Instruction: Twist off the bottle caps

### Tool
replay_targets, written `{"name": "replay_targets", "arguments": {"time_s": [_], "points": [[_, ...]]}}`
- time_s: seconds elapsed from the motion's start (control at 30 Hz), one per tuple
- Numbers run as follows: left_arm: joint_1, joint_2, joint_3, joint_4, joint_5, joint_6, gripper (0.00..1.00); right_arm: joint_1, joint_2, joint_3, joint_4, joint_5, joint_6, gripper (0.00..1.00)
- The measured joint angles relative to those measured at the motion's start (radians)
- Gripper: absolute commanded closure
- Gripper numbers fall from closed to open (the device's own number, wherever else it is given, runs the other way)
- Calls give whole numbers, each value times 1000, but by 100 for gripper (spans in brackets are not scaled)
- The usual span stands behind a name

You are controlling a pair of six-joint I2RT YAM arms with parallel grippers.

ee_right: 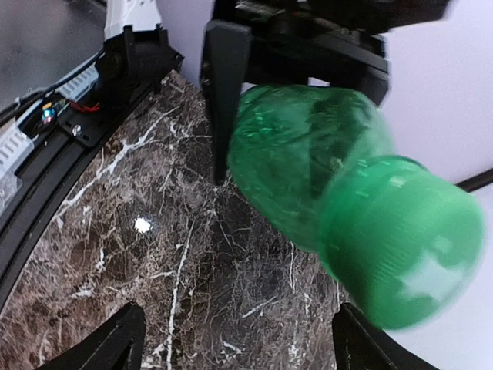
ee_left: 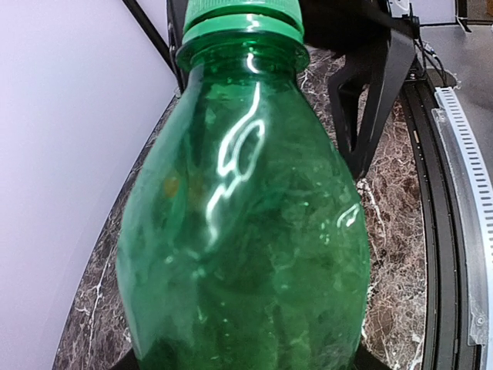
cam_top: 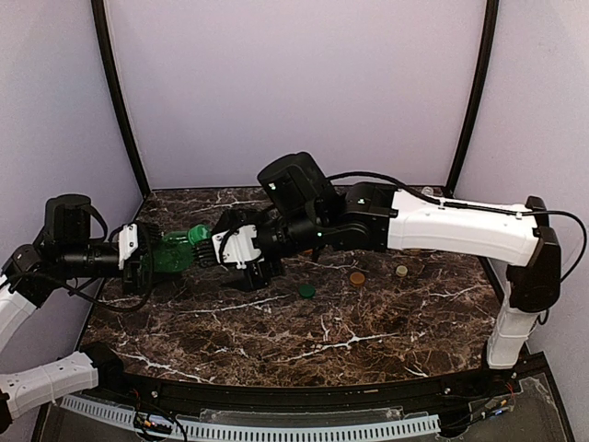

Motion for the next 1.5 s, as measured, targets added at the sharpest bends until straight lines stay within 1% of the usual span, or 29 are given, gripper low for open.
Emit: {"name": "replay_targets", "arguments": {"time_s": [0.1, 0.2, 0.27, 0.33, 0.4, 0.43, 0.5, 0.53, 0.63, 0.7, 0.83, 1.03, 1.13, 1.27, 1.4, 1.5], "points": [[0, -28, -44, 30, -34, -11, 72, -23, -68, -77, 72, -35, 103, 13], [1, -42, -87, 84, -97, -16, 72, -53, -116, -102, 139, -59, 245, 15], [2, -53, -122, 138, -164, -13, 71, -77, -121, -87, 189, -73, 393, 16], [2, -71, -174, 223, -269, 14, 71, -95, -100, -47, 215, -68, 566, 18], [4, -90, -233, 326, -382, 80, 71, -111, -64, -1, 241, -66, 744, 21], [5, -98, -258, 369, -424, 117, 71, -121, -36, 28, 253, -68, 858, 21], [6, -127, -330, 483, -528, 208, 71, -130, 9, 63, 272, -74, 1008, 21], [6, -137, -352, 517, -558, 241, 72, -137, 32, 74, 289, -77, 1080, 21], [13, -186, -410, 610, -634, 324, 73, -144, 91, 79, 345, -90, 1248, 20], [19, -219, -432, 657, -675, 359, 73, -145, 124, 82, 374, -101, 1324, 19], [28, -296, -496, 732, -724, 415, 74, -142, 188, 114, 418, -127, 1408, 19], [29, -386, -655, 792, -744, 439, 74, -131, 246, 150, 455, -147, 1450, 18], [34, -406, -717, 793, -743, 405, 75, -127, 262, 150, 473, -148, 1451, 18], [60, -428, -758, 804, -742, 327, 75, -127, 280, 150, 484, -145, 1450, 19], [98, -459, -769, 809, -719, 255, 75, -127, 298, 150, 489, -147, 1446, 19], [129, -479, -769, 808, -663, 208, 75, -127, 321, 157, 487, -153, 1438, 20]]}}
